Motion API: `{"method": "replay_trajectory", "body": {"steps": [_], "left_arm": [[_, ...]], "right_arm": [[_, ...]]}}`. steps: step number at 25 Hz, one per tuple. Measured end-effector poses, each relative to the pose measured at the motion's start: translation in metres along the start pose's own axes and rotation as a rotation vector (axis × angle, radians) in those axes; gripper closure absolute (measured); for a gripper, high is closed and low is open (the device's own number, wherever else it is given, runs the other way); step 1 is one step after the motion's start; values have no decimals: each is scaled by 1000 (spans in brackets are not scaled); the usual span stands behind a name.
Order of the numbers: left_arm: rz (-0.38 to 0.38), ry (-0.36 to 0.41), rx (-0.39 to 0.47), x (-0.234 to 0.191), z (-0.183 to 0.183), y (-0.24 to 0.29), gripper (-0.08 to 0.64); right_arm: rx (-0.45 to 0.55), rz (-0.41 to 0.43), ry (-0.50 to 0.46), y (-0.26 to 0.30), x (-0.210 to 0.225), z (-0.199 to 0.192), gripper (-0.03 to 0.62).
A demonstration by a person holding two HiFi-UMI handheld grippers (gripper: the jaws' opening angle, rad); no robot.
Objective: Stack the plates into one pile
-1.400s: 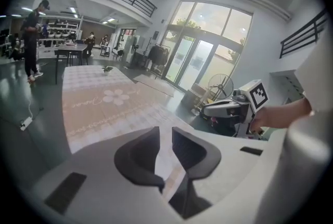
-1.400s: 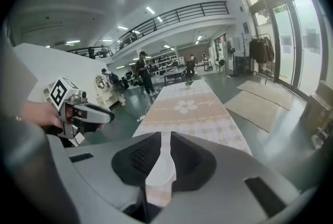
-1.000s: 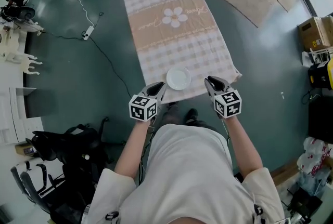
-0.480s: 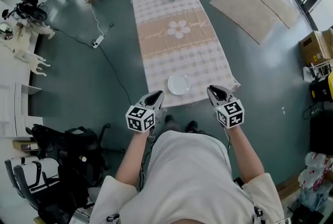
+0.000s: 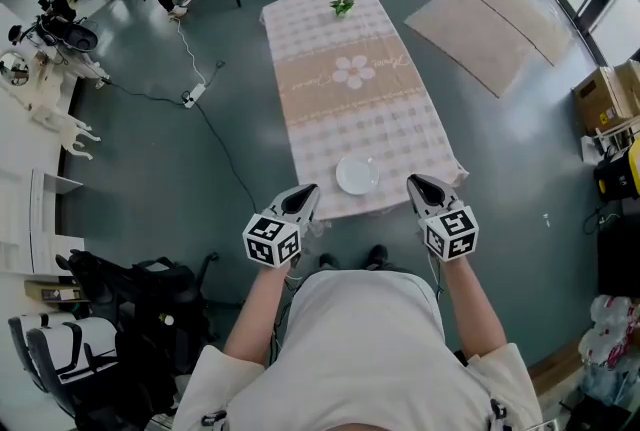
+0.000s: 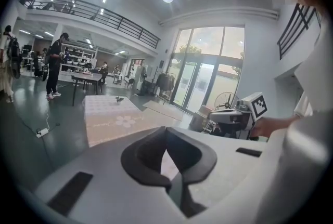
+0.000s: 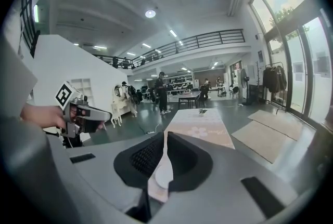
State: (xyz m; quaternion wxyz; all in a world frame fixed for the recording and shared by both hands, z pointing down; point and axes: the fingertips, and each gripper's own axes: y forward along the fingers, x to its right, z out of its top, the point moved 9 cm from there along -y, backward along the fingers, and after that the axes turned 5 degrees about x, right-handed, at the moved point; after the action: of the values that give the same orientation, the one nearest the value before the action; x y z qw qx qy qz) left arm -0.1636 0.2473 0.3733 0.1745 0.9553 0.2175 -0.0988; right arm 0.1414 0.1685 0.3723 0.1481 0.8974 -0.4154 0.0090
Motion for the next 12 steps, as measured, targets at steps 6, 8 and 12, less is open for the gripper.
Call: {"method": "replay_trajectory", "body": {"steps": [6,8,12], "left_arm": [[-38,2,53,-13,20,-15,552],[-47,1,52,-17,19,-17,552],[-61,8,48,-22,19,-20,552]], "right_arm": [[43,-26,-1,3,-16,20,548],[55,-34,-11,3,-22,21,549],[76,-46,-41,2,-34,25,552]]}}
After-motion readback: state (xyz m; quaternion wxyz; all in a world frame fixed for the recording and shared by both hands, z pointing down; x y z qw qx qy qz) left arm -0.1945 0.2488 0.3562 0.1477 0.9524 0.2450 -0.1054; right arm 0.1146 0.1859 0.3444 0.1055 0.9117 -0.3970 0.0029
